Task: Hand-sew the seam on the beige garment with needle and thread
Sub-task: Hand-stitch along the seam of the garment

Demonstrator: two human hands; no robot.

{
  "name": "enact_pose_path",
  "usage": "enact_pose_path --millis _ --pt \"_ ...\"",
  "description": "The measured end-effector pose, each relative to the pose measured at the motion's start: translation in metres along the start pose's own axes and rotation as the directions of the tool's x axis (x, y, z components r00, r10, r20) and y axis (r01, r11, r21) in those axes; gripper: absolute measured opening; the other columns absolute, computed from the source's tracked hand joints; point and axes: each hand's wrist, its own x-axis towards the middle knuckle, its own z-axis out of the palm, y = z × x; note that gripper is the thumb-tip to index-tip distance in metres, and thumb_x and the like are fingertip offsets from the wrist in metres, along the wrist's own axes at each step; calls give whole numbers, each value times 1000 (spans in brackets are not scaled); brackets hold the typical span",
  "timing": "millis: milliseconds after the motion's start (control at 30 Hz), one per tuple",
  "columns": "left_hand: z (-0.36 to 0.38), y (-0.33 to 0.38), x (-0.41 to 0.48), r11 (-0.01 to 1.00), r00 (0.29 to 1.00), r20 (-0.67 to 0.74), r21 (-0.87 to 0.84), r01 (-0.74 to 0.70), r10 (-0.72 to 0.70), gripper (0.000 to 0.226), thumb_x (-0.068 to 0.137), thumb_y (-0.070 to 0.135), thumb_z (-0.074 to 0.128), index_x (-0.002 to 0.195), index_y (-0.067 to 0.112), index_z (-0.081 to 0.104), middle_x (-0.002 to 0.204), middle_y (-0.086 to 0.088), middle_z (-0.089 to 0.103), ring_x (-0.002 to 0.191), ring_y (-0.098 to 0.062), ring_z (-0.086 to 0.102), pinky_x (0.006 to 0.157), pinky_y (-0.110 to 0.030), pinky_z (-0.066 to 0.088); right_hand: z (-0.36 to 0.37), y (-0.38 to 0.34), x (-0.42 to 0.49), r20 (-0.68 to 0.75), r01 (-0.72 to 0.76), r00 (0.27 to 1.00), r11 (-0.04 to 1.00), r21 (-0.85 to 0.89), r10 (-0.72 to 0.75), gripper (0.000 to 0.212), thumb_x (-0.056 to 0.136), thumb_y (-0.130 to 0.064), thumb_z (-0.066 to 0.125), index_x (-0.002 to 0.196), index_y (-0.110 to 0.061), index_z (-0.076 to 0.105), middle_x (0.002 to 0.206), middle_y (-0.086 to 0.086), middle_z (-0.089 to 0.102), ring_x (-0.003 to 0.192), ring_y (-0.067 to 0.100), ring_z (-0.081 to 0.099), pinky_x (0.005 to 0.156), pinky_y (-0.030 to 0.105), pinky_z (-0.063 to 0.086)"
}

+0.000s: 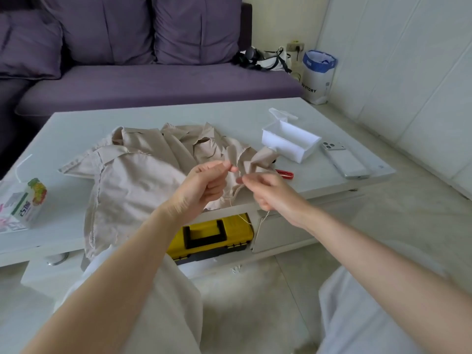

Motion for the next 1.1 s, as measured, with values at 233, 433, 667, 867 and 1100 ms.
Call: enact_pose_path --millis 233,433,667,867,1100 --pt "6 -1 10 1000 1000 -11 19 -10 10 22 84 34 56 73 25 72 47 10 21 42 -6 14 36 -15 16 4 -3 -17 89 49 995 999 23 -51 19 97 -18 49 85 -17 64 43 -14 35 44 7 20 47 28 14" --pt "8 -5 16 995 999 -51 98 -11 16 25 85 36 59 65 25 70 49 10 23 50 -10 16 43 -16 21 -13 11 -25 -40 3 999 999 -38 -5 21 95 -17 52 77 -17 64 43 -14 31 39 3 23 42 15 21" --pt "0 -9 19 985 990 -115 161 -59 78 25 84 39 58 67 27 72 58 9 45 69 -12 43 77 -24 37 -34 32 -38 -205 -173 968 975 -142 142 19 95 -15 54 93 -2 68 34 -21 44 37 -9 45 45 8 35" --pt "6 -10 14 970 993 -50 224 -91 105 17 87 36 64 74 28 70 72 10 63 82 -6 58 67 -21 52 -45 50 -41 -259 -261 941 953 -154 216 18 94 -17 56 93 -5 69 33 -22 43 37 -11 45 47 12 33" --pt "15 -33 4 626 976 210 754 -198 56 10 90 23 63 83 23 70 81 15 67 80 -1 61 77 -18 48 -48 73 -27 -246 -437 896 836 -332 370 34 98 -15 45 131 -15 52 126 0 54 121 17 47 93 25 32"
